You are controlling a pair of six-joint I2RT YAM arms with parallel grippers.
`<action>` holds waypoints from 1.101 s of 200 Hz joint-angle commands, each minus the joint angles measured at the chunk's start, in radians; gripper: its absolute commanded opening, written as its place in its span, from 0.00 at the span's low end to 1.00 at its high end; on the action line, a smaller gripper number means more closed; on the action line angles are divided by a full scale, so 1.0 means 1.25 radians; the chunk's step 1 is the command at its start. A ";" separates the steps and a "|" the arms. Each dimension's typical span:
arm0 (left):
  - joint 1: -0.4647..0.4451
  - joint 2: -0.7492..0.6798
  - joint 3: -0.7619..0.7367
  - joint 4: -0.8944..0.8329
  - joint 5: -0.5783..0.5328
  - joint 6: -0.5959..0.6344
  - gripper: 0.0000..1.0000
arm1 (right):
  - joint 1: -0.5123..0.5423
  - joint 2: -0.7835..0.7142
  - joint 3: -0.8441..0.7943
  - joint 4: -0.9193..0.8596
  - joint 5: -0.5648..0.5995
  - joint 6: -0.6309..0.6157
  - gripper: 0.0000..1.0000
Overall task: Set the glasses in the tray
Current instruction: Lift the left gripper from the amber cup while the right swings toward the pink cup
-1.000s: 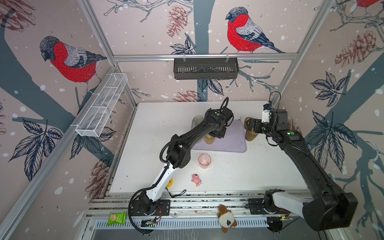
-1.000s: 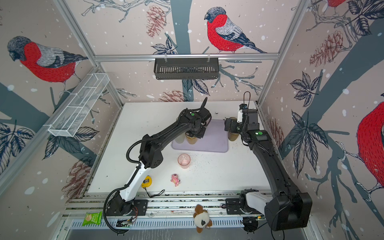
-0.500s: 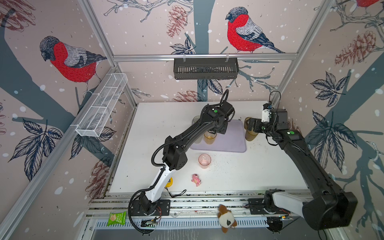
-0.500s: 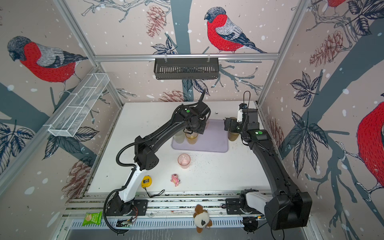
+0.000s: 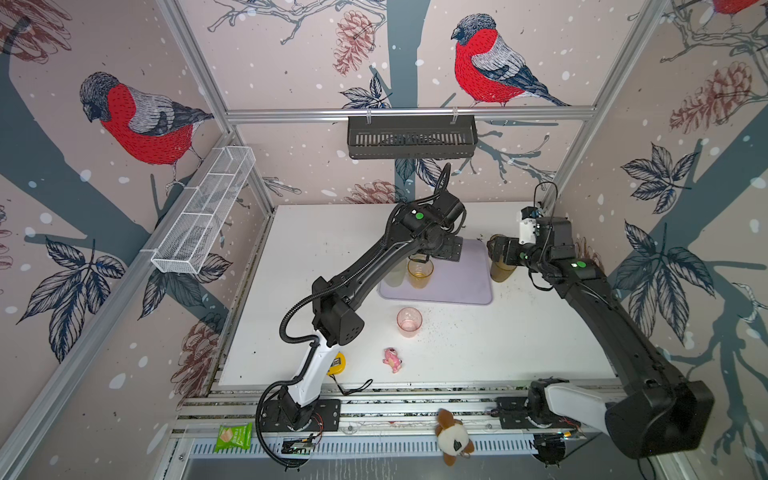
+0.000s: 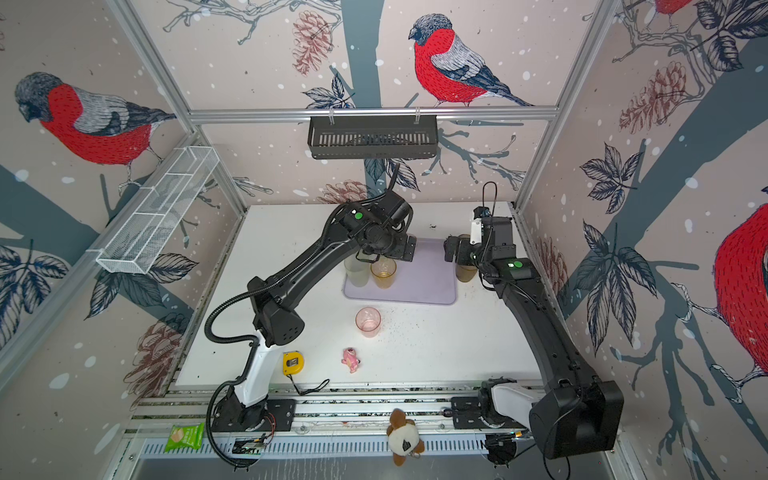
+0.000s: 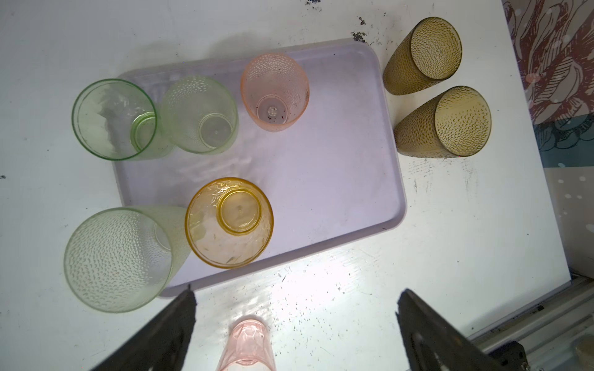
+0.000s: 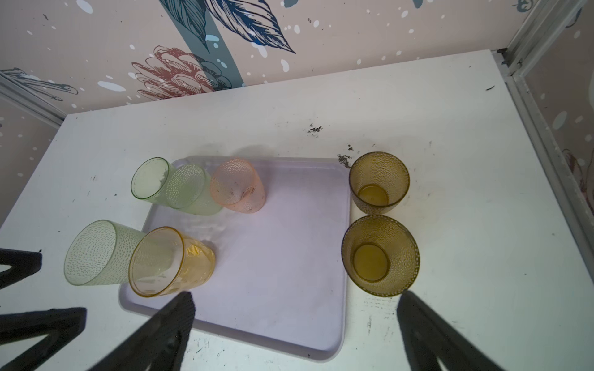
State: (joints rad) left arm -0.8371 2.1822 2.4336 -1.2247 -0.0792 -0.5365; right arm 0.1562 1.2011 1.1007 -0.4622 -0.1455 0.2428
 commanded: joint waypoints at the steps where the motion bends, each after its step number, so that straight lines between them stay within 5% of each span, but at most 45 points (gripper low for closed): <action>1: -0.003 -0.035 -0.031 -0.042 -0.006 -0.034 0.97 | 0.009 0.002 -0.003 0.021 -0.009 0.016 1.00; 125: 0.007 -0.266 -0.318 0.033 -0.047 -0.051 0.97 | 0.086 0.015 -0.004 -0.013 0.027 0.086 1.00; 220: 0.055 -0.610 -0.714 0.211 -0.011 -0.027 0.96 | 0.296 0.013 0.045 -0.087 0.200 0.273 1.00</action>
State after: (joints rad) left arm -0.7837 1.5154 1.6424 -1.0679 -0.1043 -0.5774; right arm 0.4633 1.2152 1.1332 -0.5491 0.0120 0.4839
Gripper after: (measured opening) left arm 0.963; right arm 0.997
